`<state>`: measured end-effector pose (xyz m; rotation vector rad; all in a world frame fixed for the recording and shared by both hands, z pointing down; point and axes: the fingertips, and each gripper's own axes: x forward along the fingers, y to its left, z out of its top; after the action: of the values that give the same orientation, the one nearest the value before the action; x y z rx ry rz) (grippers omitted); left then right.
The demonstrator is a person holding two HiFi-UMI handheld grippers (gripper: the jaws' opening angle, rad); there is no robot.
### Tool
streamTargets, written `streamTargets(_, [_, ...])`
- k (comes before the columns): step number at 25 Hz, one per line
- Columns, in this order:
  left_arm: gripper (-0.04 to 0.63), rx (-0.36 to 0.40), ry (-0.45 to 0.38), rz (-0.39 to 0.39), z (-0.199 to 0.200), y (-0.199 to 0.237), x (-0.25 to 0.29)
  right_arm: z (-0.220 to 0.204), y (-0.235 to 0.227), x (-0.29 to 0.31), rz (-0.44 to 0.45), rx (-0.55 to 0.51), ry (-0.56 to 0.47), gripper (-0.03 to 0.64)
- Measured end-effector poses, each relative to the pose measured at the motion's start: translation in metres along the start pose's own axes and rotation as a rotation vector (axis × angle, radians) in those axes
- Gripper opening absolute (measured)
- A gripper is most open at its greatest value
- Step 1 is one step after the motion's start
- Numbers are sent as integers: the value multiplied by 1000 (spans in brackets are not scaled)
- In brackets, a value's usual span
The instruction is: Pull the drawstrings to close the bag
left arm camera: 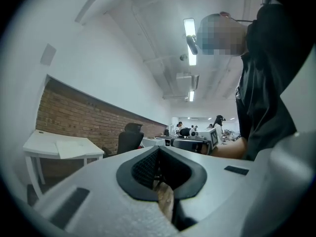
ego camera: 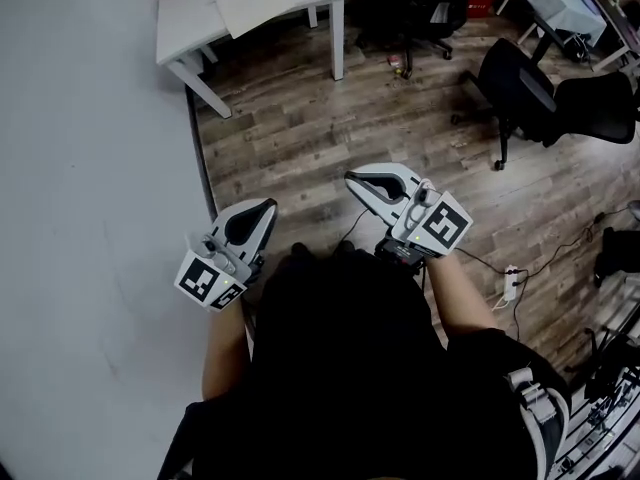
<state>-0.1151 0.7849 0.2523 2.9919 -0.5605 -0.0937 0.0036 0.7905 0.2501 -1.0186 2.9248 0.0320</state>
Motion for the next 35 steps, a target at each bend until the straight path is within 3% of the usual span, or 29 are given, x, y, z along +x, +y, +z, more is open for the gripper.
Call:
streamTargets(4, [17, 4, 13, -9, -4, -12, 13, -8, -6, -5, -3, 8, 27, 6])
streamTargets(12, [17, -25, 40, 6, -9, -10, 14, 2, -15, -20, 0, 55, -78, 6])
streamTargets(22, [17, -62, 68, -110, -14, -20, 52, -10, -35, -61, -131, 76, -59, 6])
streamTargets(35, [17, -113, 84, -208, -28, -19, 90, -19, -56, -76, -193, 99, -29, 6])
